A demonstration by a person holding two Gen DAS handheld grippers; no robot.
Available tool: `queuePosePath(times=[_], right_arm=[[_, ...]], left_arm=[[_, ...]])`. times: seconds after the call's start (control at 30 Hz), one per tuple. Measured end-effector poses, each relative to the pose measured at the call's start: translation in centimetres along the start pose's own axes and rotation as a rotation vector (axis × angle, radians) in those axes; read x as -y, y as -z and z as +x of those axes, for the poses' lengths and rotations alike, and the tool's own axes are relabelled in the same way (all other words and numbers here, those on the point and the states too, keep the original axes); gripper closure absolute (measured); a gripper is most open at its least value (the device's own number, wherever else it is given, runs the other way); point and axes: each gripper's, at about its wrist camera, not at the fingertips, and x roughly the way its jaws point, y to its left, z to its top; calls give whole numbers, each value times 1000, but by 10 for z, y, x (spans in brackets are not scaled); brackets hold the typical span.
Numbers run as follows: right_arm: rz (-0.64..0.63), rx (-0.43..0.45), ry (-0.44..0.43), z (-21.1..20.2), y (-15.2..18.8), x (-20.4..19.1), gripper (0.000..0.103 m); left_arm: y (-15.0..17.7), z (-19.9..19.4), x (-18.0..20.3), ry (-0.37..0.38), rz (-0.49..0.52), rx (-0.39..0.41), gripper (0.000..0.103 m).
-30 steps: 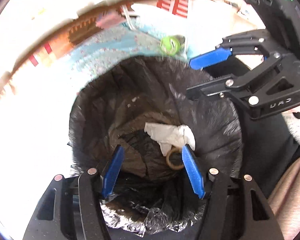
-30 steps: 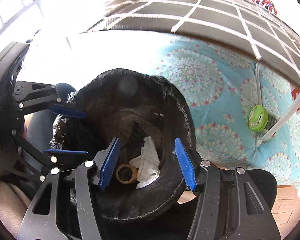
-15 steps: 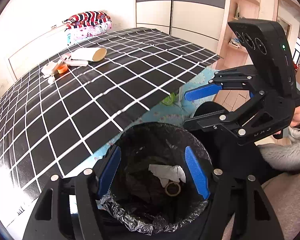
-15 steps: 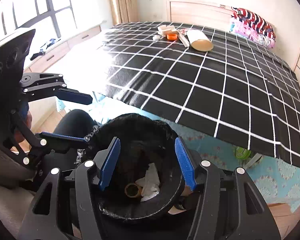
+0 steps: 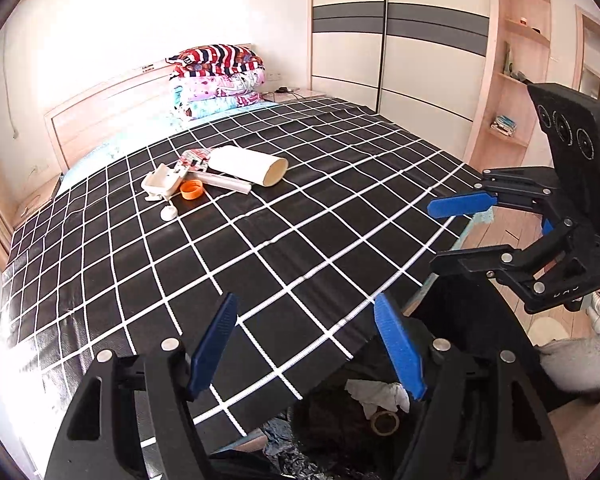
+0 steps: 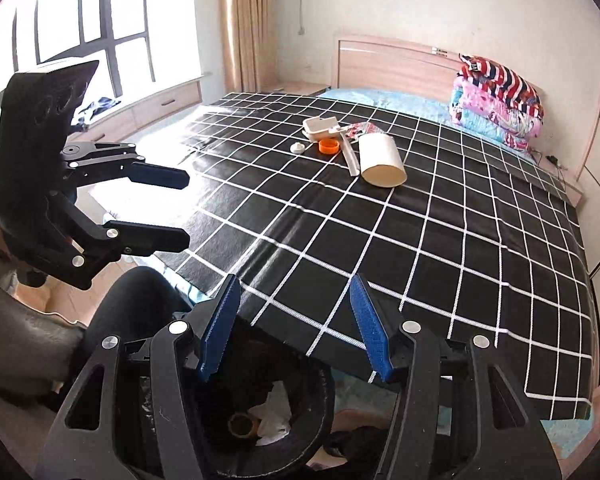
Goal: Collect trash
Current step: 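Move both tools back over the bed toward the remaining trash, then grasp the white cardboard tube with the right tool while the left tool grasps the clear cap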
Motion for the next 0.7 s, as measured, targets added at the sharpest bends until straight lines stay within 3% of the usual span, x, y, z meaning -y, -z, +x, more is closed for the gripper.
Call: queuePosePath(times=[0.23, 0.7], right_arm=[[-23, -5, 65, 24, -26, 21, 41], [9, -48, 123, 83, -74, 53, 36]], left_arm=[[-17, 12, -47, -57, -97, 13, 24], [-54, 64, -120, -119, -222, -40, 22]])
